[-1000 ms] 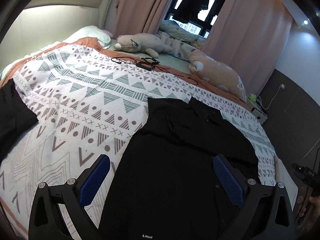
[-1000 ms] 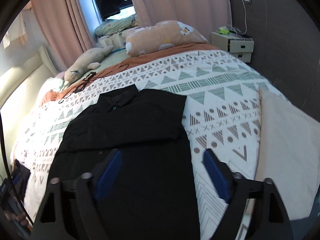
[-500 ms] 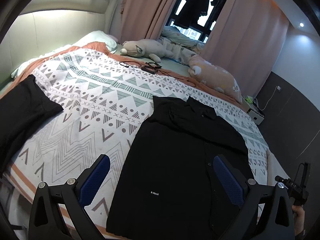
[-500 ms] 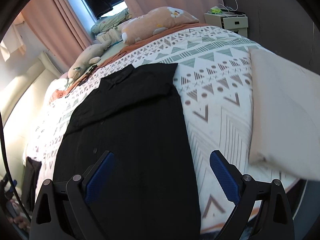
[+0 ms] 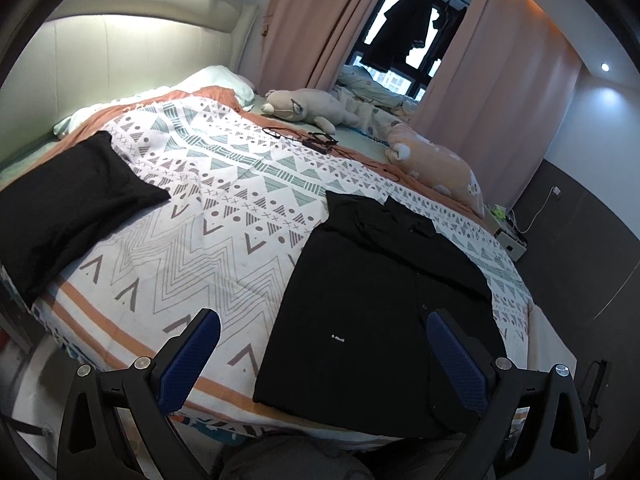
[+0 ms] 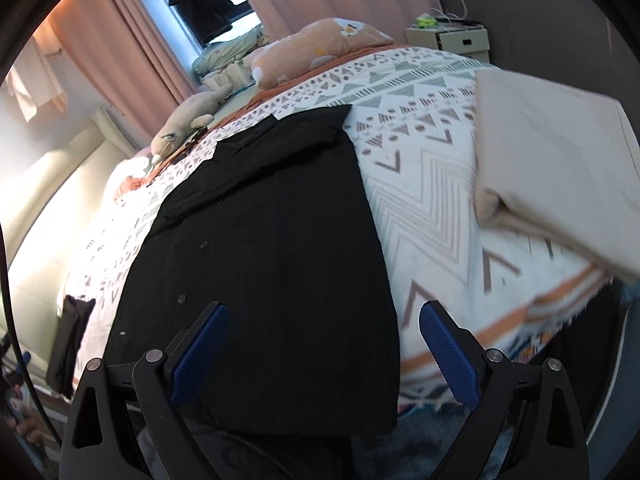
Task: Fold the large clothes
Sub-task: 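Grasp the shirt hem with both tools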
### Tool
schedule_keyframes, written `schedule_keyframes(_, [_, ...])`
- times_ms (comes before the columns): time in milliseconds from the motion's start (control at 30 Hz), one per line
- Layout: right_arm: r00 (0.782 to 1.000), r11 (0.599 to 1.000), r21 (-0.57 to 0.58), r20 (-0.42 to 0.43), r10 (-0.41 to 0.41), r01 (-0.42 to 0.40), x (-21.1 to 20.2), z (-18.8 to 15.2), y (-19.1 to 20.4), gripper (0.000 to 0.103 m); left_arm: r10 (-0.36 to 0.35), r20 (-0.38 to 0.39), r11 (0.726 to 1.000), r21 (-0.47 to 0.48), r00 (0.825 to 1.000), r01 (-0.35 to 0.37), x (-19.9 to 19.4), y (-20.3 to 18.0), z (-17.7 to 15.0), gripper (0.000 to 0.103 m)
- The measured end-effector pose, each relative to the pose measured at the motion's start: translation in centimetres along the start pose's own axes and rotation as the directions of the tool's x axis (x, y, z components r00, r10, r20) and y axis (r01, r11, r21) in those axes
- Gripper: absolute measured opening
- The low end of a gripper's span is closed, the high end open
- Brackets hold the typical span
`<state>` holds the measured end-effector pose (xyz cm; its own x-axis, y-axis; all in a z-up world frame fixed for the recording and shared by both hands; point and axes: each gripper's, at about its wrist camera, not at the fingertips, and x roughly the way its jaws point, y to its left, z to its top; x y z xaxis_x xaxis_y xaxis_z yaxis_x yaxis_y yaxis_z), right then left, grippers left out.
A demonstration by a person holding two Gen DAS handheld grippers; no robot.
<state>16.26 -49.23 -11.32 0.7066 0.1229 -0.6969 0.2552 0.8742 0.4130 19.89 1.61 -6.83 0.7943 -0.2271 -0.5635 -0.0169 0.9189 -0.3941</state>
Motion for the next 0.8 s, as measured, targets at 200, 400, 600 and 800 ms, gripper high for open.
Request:
schedule_keyframes(200, [0.999,0.999,0.037,-0.015,0.029,-0.028,0.5,-2.7,-1.6,0.096,-0.014,-0.038,0.997,-0.071,0.999,0.011,0.3,3.4,-2.5,0.103])
schedule_keyframes(400, [0.997,0.994,0.085,-0.044,0.069,-0.065,2.3,-4.4,-3.1,0.093,-0.036,-0.13,0.99,-0.137,0.991,0.018,3.8,5.8,-4.4,0.085])
schedule_keyframes(600, [0.991,0.988,0.135,-0.1,0.093,-0.079,4.6,-5.9,-4.9,0.082,-0.056,-0.225,0.987,-0.159,0.973,0.02,8.0,6.9,-6.0,0.077])
schedule_keyframes(800, [0.981,0.968,0.215,-0.116,0.158,-0.13,5.8,-7.5,-7.0,0.078,-0.078,-0.301,0.984,-0.174,0.95,0.026,10.9,7.0,-7.3,0.07])
